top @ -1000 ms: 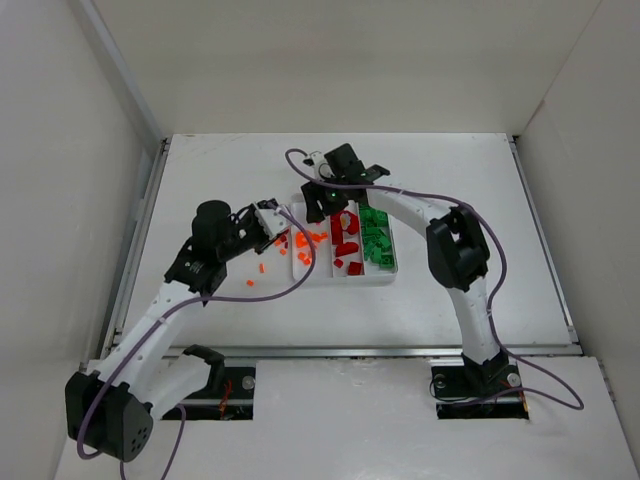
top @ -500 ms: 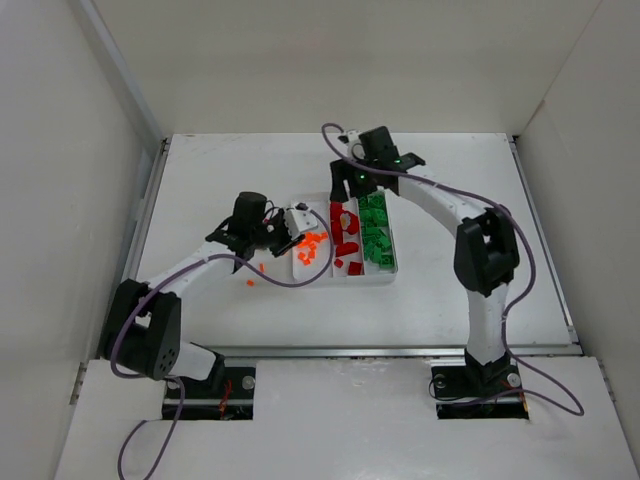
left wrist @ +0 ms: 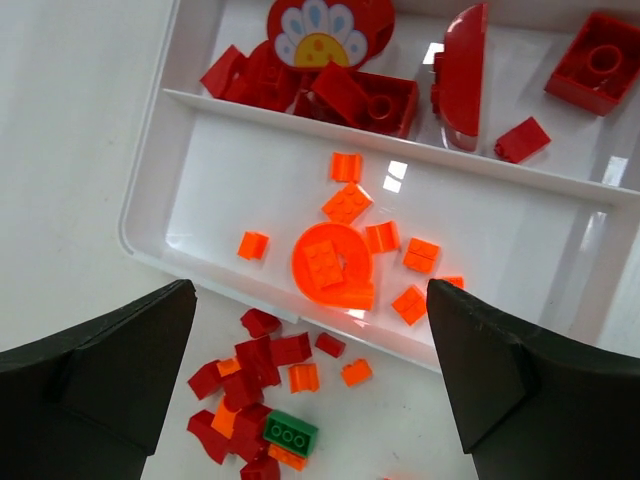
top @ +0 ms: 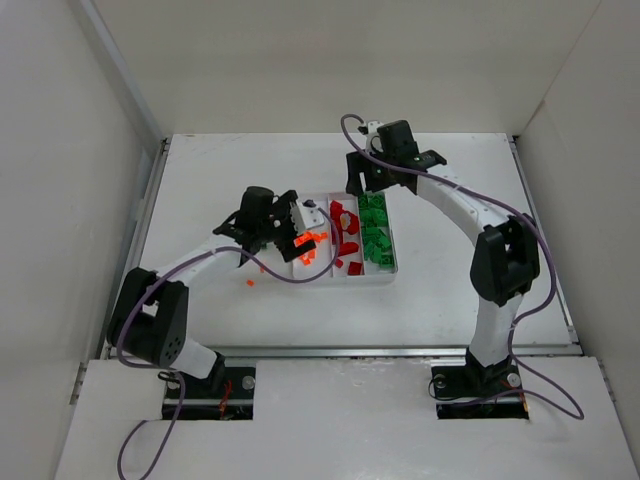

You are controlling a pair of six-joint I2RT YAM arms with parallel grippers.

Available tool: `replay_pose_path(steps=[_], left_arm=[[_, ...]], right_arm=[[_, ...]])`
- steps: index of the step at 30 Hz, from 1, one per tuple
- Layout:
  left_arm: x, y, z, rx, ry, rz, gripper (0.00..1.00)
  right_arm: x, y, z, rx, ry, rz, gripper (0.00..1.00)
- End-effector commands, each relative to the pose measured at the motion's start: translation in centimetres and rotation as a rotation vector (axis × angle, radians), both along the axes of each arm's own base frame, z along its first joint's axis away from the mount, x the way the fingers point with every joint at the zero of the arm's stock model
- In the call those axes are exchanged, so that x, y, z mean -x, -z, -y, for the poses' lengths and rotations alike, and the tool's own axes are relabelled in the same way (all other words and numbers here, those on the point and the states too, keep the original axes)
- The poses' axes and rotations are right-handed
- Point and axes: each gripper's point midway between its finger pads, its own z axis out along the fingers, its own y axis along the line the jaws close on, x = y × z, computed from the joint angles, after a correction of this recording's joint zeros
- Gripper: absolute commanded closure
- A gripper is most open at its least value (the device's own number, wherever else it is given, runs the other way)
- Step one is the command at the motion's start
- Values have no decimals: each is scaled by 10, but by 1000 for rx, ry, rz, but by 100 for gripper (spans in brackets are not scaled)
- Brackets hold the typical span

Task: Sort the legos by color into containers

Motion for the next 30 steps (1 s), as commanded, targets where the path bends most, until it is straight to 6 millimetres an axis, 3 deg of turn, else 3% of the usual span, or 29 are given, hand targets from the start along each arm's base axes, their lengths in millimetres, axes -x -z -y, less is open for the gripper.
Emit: replay_pose_path(steps=[1,4,5,7,8,10,11,14,16,19,23,28,30], left_arm=[[-17,-41,-7,23,-98,89,0],[-29,-88,-39,110,-276,165,0],[-25,-117,-46,193,-328,181,0],[-16,-123,-65,206,-372,151,0],[-7,-116,-69,176,-345,136,0],[24,-79,-82,-9,-223,100,0],[40,-48,-88,-87,-180,44,3],[89,9,-106,-308,39,-47,13],[105,29,-112,-376,132,-71,25],[112,41,-116,-450,261,-34,38],[124,61,-121,-550,480,-63,39],[106,64,-116,-545,573,-124,45],[113,76,-121,-566,665,-159,45]], right_arm=[[-4,-26,1,0,2,75,23],[-4,-34,7,17,16,95,22],[-3,-32,9,27,23,89,22],[-3,-32,9,32,17,93,22],[-3,-32,9,32,17,93,21],[-2,-32,7,24,6,90,21],[0,-31,8,29,6,80,21],[1,-26,0,26,-14,64,21],[3,-26,-4,26,-23,64,20],[7,-25,-14,25,-45,64,20],[10,-21,-17,15,-62,50,20],[22,-11,-16,28,-72,24,20],[27,-10,-14,25,-72,29,20]])
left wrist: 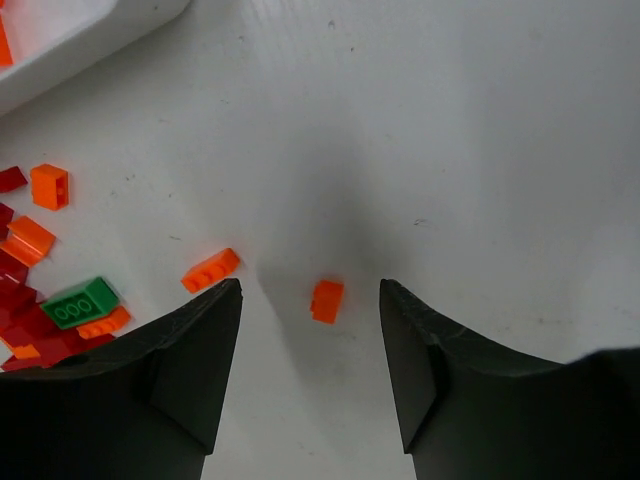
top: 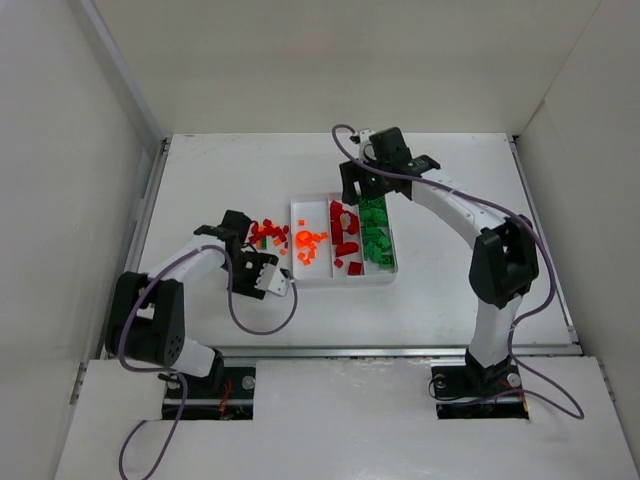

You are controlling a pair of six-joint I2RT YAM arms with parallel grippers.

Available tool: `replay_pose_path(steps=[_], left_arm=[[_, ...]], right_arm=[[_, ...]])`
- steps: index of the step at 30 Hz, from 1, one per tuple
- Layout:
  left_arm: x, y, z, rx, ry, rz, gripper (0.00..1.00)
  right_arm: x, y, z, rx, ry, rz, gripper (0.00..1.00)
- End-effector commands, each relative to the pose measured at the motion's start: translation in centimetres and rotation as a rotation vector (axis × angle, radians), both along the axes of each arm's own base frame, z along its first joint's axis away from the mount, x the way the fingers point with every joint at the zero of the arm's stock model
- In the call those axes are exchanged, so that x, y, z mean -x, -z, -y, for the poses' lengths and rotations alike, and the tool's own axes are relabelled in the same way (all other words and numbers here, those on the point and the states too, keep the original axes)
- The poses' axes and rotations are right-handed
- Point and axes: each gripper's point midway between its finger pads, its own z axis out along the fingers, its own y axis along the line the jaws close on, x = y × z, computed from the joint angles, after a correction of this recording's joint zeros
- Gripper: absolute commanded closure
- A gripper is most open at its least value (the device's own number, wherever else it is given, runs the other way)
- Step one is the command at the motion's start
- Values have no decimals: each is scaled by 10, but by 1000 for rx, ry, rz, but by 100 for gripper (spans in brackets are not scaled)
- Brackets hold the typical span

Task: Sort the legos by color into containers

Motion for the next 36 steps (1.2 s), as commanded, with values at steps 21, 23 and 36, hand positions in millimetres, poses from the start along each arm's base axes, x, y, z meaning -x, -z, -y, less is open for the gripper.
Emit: replay_pose_path(steps=[21,23,36], left_arm=[[-7,20,-16,-92,254,-18,73],[-2,20,-9,-84,279,-28,74],[16,24,-7,-71,263,-106,100]], right_arm=[[23,-15,10,0,-23,55,18],[23,-15,10,0,-23,55,18],[18,-11,2,14,-39,42,18]])
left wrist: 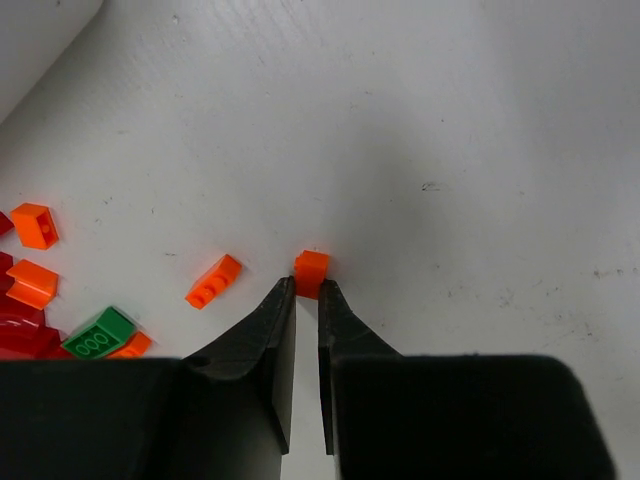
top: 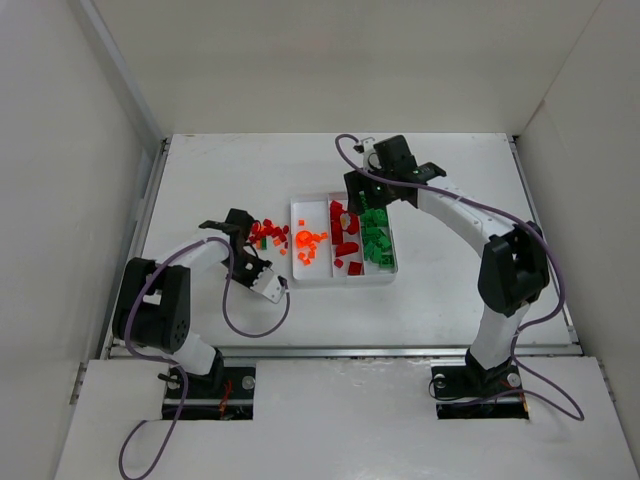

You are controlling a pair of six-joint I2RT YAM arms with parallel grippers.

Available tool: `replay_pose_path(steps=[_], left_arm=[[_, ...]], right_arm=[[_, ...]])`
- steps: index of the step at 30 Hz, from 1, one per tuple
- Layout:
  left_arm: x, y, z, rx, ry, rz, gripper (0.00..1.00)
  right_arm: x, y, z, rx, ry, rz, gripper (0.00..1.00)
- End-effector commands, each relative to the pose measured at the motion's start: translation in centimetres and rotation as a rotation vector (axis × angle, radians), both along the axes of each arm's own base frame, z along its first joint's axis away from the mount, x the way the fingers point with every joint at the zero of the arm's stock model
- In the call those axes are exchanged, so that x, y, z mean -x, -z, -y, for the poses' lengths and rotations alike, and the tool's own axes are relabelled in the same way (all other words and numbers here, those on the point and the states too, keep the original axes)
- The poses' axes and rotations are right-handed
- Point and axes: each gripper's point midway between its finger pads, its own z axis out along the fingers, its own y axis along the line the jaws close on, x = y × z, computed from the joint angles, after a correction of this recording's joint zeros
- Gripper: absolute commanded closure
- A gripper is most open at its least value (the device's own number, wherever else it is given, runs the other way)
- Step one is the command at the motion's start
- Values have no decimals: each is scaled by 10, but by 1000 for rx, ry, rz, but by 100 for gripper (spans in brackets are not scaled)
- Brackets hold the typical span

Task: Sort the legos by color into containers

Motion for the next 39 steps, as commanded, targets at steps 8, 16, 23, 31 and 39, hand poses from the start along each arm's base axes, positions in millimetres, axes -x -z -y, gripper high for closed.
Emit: replay_pose_path(steps=[8,16,23,31,39], left_arm=[[28,-38,30,185,-120,-141,100],[-10,-111,87,505,-231,-106,100],[-35,-111,139,560,-206,-112,100],[-73,-114,149,558,-287,-25,60],[-76,-137,147,598,-394,2,0]], right_arm=[[-14,-36,-11,-31,14,97,17],[-27,-57,19,-94,160,155,17],[-19,-59,35,-41,197,158,17],[0,-54,53,-21,221,152,17],[5,-64,57,-18,222,173,17]])
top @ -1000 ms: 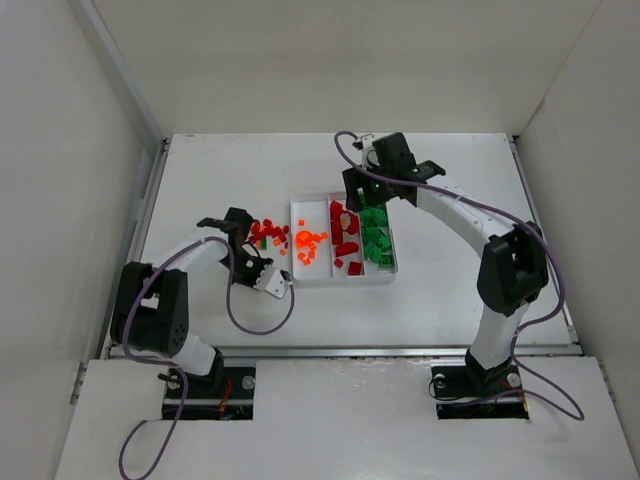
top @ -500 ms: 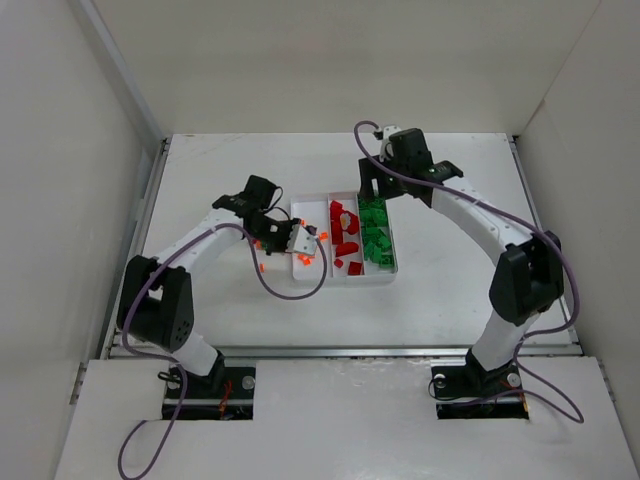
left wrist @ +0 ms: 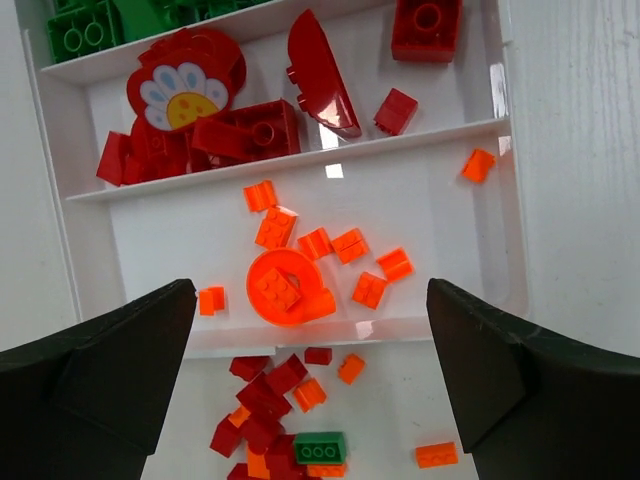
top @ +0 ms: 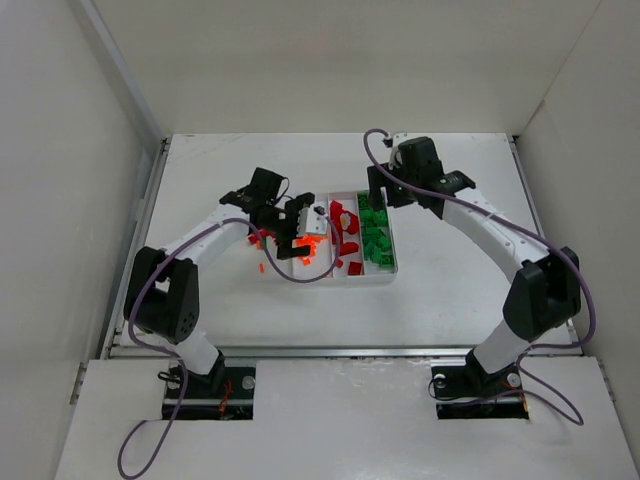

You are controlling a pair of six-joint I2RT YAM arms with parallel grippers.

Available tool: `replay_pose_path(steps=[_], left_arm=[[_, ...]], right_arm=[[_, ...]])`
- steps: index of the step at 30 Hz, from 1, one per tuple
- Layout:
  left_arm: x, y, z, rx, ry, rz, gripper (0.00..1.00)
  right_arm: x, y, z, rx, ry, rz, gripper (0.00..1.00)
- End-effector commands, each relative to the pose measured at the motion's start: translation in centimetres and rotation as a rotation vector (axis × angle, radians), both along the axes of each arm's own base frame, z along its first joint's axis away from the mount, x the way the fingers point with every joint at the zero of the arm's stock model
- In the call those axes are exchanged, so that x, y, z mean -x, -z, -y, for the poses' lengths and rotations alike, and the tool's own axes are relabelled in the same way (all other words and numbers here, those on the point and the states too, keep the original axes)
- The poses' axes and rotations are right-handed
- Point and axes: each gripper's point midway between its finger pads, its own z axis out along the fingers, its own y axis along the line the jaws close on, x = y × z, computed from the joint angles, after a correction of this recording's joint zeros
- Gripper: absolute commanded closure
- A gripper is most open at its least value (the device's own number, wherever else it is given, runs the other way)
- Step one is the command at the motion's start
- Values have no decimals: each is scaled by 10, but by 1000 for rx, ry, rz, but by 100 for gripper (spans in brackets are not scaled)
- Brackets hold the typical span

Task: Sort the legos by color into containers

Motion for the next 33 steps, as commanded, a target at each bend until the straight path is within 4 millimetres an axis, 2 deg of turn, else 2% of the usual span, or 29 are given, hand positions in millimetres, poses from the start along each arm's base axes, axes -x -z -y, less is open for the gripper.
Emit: replay_pose_path(steps=[1,2,3,4,5,6,7,8,9,10,11,12,13,14,15,16,17,18,19,20,22,23,24,26,27,29,30,32,33], left_arm=[[-11,-46,-3,75,-156,21,0],[-20,-70,-9,117,-214,72,0],[-30,-80,-25,143,-308,80,0],[-35,-77,-44,134,-423,80,0],[-34,-96,-58,196,-562,69,0],[-45,-108,-82,234,-687,110,0],[-47,-93,-114,191,-869,125,0],[-46,-93,-133,196,-992,136,0],[-38,-104,-152,252,-1134,144,0],[-34,-100,-173,248,-1254,155,0],[-23,-81,-206,181,-1443,188,0],[-14,-85,-228,200,-1576,223,0],[-4,-79,-248,201,-1713,235,0],[11,-69,-274,212,-1926,254,0],[17,-67,-283,212,-1994,255,0],[27,-60,-290,193,-2042,239,0],[29,-66,-302,229,-2093,262,0],[34,-66,-310,237,-2133,273,0],[39,-73,-319,277,-2179,298,0],[45,-77,-331,303,-2234,316,0],[48,-82,-339,360,-2265,344,0],[52,-88,-343,388,-2275,362,0],[54,-94,-350,429,-2305,379,0],[61,-101,-355,474,-2317,403,0],[66,-105,-362,501,-2344,419,0],[71,-105,-363,520,-2344,426,0],[74,-112,-361,558,-2330,439,0],[77,-119,-359,607,-2309,455,0],[78,-121,-358,618,-2306,462,0]], right_arm=[[-5,-31,1,-22,18,84,15],[-3,-35,-7,-26,2,92,15],[-5,-38,-13,-24,-15,102,14],[-6,-40,-20,-27,-27,106,14],[-3,-41,-33,-21,-63,112,14],[-8,-43,-46,-28,-87,109,14],[-8,-43,-55,-20,-110,108,14],[-8,-43,-67,-20,-130,106,14],[-4,-57,-91,-45,-185,121,14],[-6,-44,-106,-37,-211,92,14],[-6,-44,-118,-47,-219,82,14],[2,-47,-139,-80,-257,66,14],[0,-49,-157,-115,-267,59,14],[1,-52,-172,-166,-260,42,14],[4,-53,-185,-196,-271,38,14],[11,-62,-207,-234,-298,57,14],[15,-50,-222,-244,-298,22,14],[20,-47,-235,-245,-319,20,14],[35,-40,-253,-231,-336,0,17],[36,-33,-268,-217,-342,2,18],[41,-21,-282,-186,-310,-7,25],[52,-15,-294,-178,-319,-15,28],[55,0,-302,-173,-300,-38,32],[62,15,-314,-150,-276,-29,41],[63,30,-319,-128,-269,-30,42],[67,44,-325,-101,-251,-25,42],[72,51,-325,-59,-236,-17,42],[74,80,-326,10,-213,-20,42],[80,82,-327,28,-217,-20,42]])
